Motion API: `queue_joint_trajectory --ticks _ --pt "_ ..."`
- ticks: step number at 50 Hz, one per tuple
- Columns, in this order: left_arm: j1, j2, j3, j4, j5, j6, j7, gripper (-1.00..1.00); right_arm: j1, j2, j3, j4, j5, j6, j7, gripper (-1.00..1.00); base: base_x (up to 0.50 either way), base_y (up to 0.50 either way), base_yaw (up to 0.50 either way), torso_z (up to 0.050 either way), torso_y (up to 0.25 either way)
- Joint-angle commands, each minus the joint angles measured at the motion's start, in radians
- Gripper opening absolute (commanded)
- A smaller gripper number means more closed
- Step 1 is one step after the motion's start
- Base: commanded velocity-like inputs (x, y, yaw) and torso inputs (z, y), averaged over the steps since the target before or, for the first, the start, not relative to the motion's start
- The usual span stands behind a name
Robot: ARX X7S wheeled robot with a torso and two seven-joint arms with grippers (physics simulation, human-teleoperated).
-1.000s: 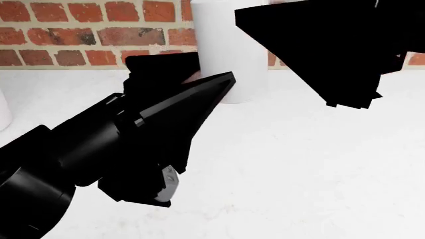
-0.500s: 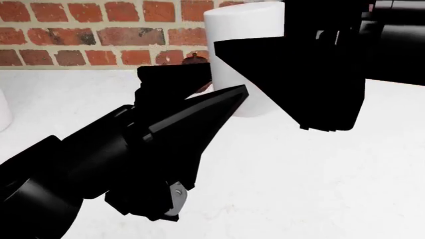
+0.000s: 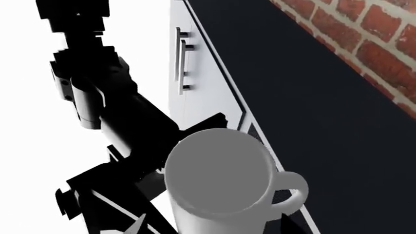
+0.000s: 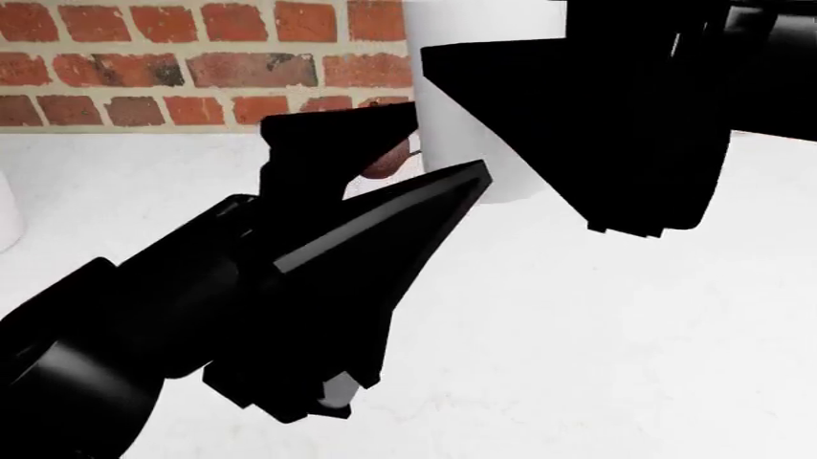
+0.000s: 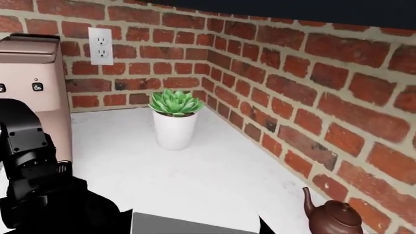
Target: A wet mug is on the counter and needs to be dried. Pick it up and place it upside down in the open cabinet.
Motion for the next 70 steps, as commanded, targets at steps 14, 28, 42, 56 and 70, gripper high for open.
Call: queue_joint_trajectory --ticks 14,28,42,56,70 --pt "0.043 -0.027 -0.047 -0.014 -0.060 -0.056 -0.044 1.00 0.232 0.209 -0.027 0.008 0.193 0.069 0.180 -1.00 0.00 0.00 0.00 0.001 0.001" --pt "0.115 0.048 -0.105 -0.159 -0.162 -0.169 0.013 1.00 0.529 0.091 -0.087 0.121 0.063 0.083 0.355 -1.00 0.00 0.00 0.00 0.000 0.000" --pt "0.163 0.101 -0.149 -0.249 -0.198 -0.241 0.027 1.00 0.638 -0.253 0.213 0.323 -0.287 0.360 0.453 -1.00 0.00 0.00 0.00 0.000 0.000" --pt "0.192 0.107 -0.155 -0.239 -0.219 -0.236 0.021 1.00 0.638 -0.392 0.262 0.371 -0.717 0.360 0.305 -1.00 0.00 0.00 0.00 0.000 0.000" --pt "0.211 0.115 -0.160 -0.251 -0.215 -0.237 0.011 1.00 0.638 -0.610 0.336 0.404 -1.706 0.360 -0.323 -1.00 0.00 0.00 0.00 0.000 0.001"
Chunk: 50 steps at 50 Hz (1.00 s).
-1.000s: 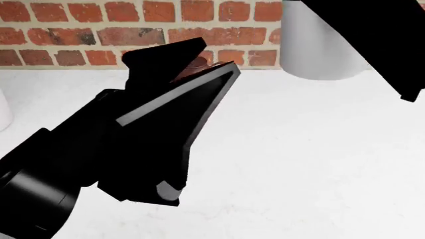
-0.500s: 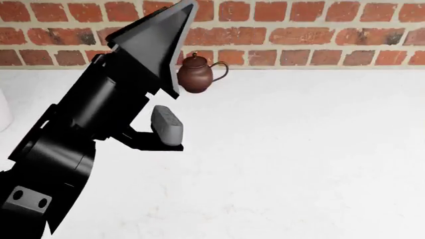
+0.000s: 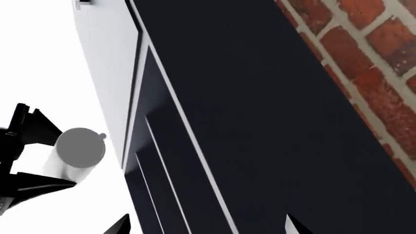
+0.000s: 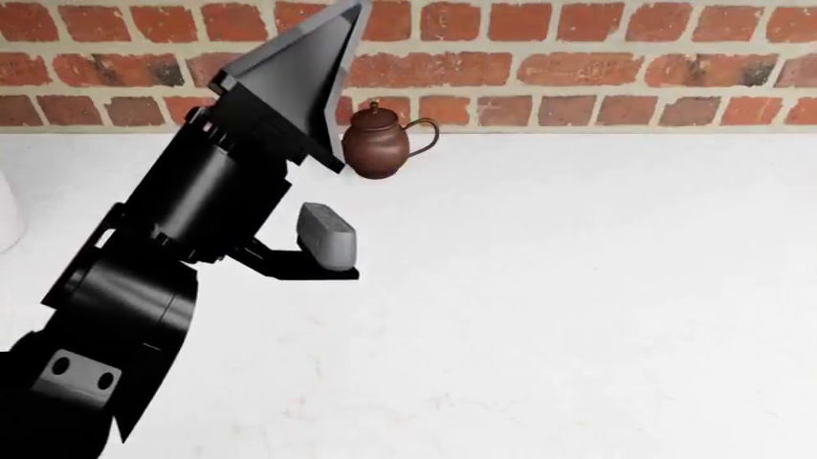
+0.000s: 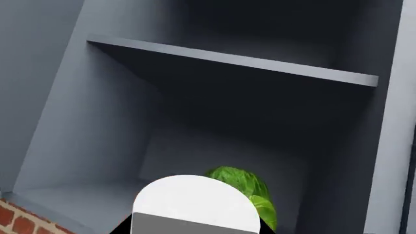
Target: A wet mug is on the counter and needs to be dried. Pick it up and place it upside down in the open cabinet.
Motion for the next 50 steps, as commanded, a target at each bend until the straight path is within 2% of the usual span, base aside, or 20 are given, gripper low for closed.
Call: queue_joint_trajectory --ticks 1,3,5,6,17,28,37,50 --pt "0.017 0.009 -0.006 -0.012 -0.003 -0.001 -0.007 1.00 0.009 -0.221 0.080 0.033 -0.901 0.011 -0.602 -1.00 0.00 0.00 0.00 0.000 0.000" --pt "0.018 0.011 -0.007 -0.013 -0.003 -0.001 -0.009 1.00 0.009 -0.304 0.103 0.039 -1.201 0.010 -0.901 -1.00 0.00 0.00 0.00 0.000 0.000" --pt "0.020 0.012 -0.009 -0.014 -0.003 0.000 -0.011 1.00 0.009 -0.339 0.129 0.068 -1.501 -0.025 -0.980 -1.00 0.00 0.00 0.00 0.000 0.000" --pt "0.021 0.012 -0.010 -0.014 -0.003 0.000 -0.012 1.00 0.009 -0.345 0.142 0.077 -1.516 -0.038 -0.968 -1.00 0.00 0.00 0.00 0.010 0.000" --pt "0.034 0.008 -0.013 -0.016 0.004 -0.001 -0.021 1.00 0.009 -0.345 0.166 0.116 -1.295 -0.095 -0.730 -1.00 0.00 0.00 0.00 0.000 0.000" --pt "0.045 0.010 -0.013 -0.021 0.010 0.001 -0.022 1.00 0.009 -0.346 0.149 0.175 -1.215 -0.131 -0.667 -1.00 0.00 0.00 0.00 0.000 0.000" --pt "0.048 0.005 -0.016 -0.019 0.017 0.005 -0.026 1.00 0.009 -0.346 0.149 0.168 -1.134 -0.147 -0.609 -1.00 0.00 0.00 0.00 0.000 -0.099" --pt "0.048 0.000 -0.022 -0.016 0.021 0.011 -0.021 1.00 0.009 -0.346 0.155 0.143 -1.112 -0.153 -0.587 -1.00 0.00 0.00 0.00 0.000 -0.104"
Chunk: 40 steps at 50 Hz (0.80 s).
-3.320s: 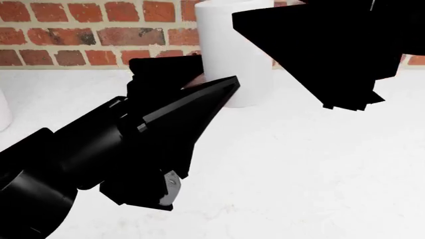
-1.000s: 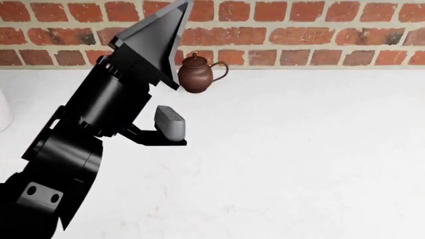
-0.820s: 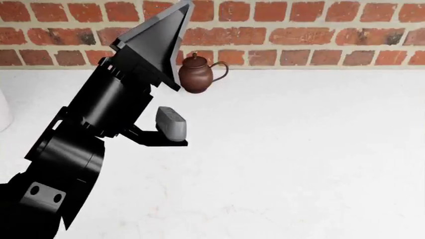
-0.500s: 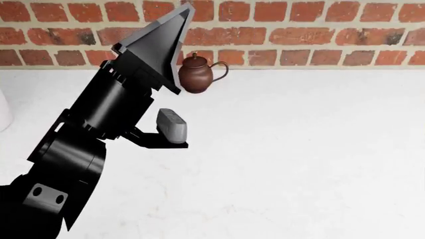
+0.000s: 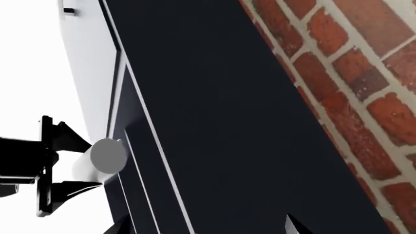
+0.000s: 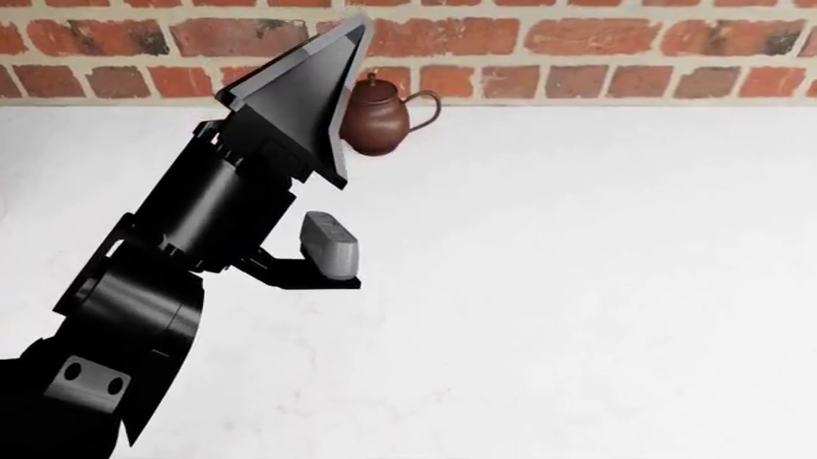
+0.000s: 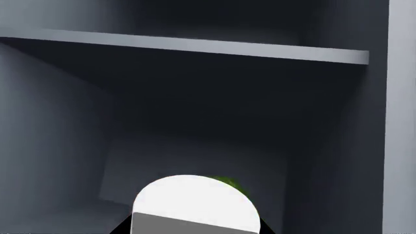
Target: A wet mug is on the counter and needs to be dried. Pick it up and place it upside down in the open cabinet.
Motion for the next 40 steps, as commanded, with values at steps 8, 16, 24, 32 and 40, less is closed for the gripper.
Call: queue_joint_trajectory --ticks 8,16,24,32,40 --pt "-0.001 -0.007 -0.009 0.009 0.008 0.008 0.007 1.00 0.004 -0.001 0.009 -0.049 0.058 -0.038 0.050 -1.00 0.00 0.00 0.00 0.000 -0.097" --pt "-0.004 -0.005 -0.012 0.012 0.016 0.011 0.016 1.00 0.004 -0.001 0.013 -0.065 0.069 -0.043 0.061 -1.00 0.00 0.00 0.00 0.000 -0.064" --pt "-0.001 -0.004 -0.016 0.012 0.015 0.015 0.016 1.00 0.004 -0.001 0.019 -0.065 0.084 -0.060 0.091 -1.00 0.00 0.00 0.00 0.000 -0.063" --pt "0.015 0.001 -0.019 0.003 0.008 0.015 0.004 1.00 0.004 -0.001 0.025 -0.053 0.103 -0.092 0.125 -1.00 0.00 0.00 0.00 0.000 0.000" --pt "0.024 0.002 -0.022 -0.001 0.008 0.016 0.000 1.00 0.004 -0.001 0.025 -0.045 0.119 -0.127 0.164 -1.00 0.00 0.00 0.00 0.000 0.000"
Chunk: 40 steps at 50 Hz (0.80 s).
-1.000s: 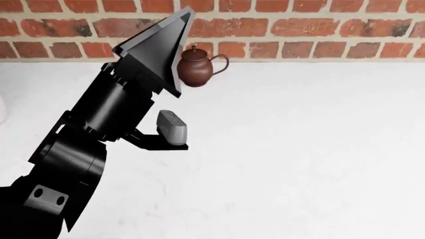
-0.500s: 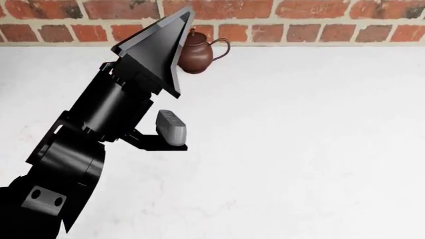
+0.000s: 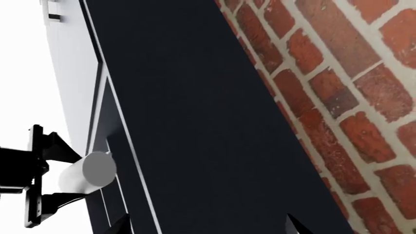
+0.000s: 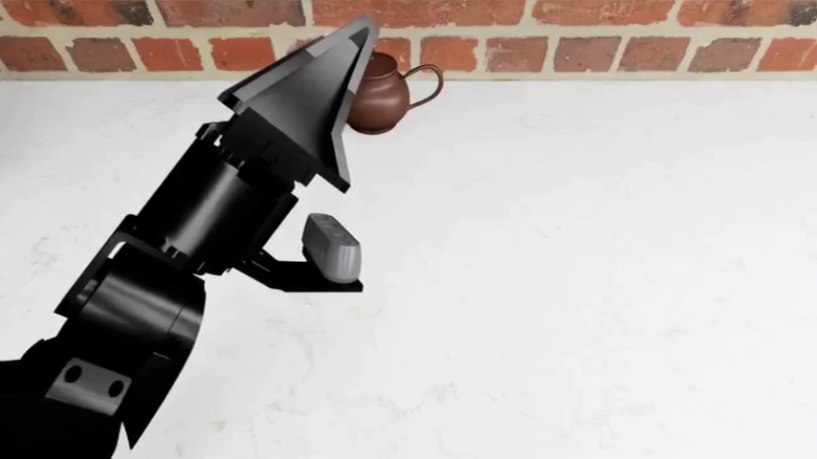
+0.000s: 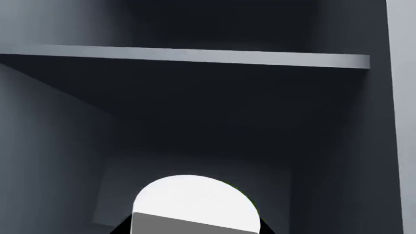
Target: A wet mug is on the counter and needs to be dried. Pick it up and place it upside down in the open cabinet.
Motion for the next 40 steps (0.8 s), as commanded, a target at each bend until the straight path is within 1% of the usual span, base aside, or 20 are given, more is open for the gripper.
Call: queue_joint_trajectory --ticks 1,13,26,40 --pt "0.013 0.002 -0.004 -0.006 -0.002 0.002 -0.006 1.00 0.004 0.001 0.000 0.008 0.012 -0.048 0.041 -1.00 0.00 0.00 0.00 0.000 0.000" --pt "0.026 0.004 -0.009 -0.009 -0.006 0.004 -0.015 1.00 0.004 0.000 -0.018 0.002 -0.017 -0.082 0.039 -1.00 0.00 0.00 0.00 0.000 0.000" --pt "0.032 -0.001 -0.017 -0.008 -0.004 0.002 -0.015 1.00 0.004 0.000 -0.035 -0.025 -0.021 -0.074 0.032 -1.00 0.00 0.00 0.00 0.000 0.000" --pt "0.041 -0.004 -0.021 -0.010 0.005 0.001 -0.012 1.00 0.004 0.000 -0.037 -0.049 0.008 -0.114 0.052 -1.00 0.00 0.00 0.00 0.000 -0.111"
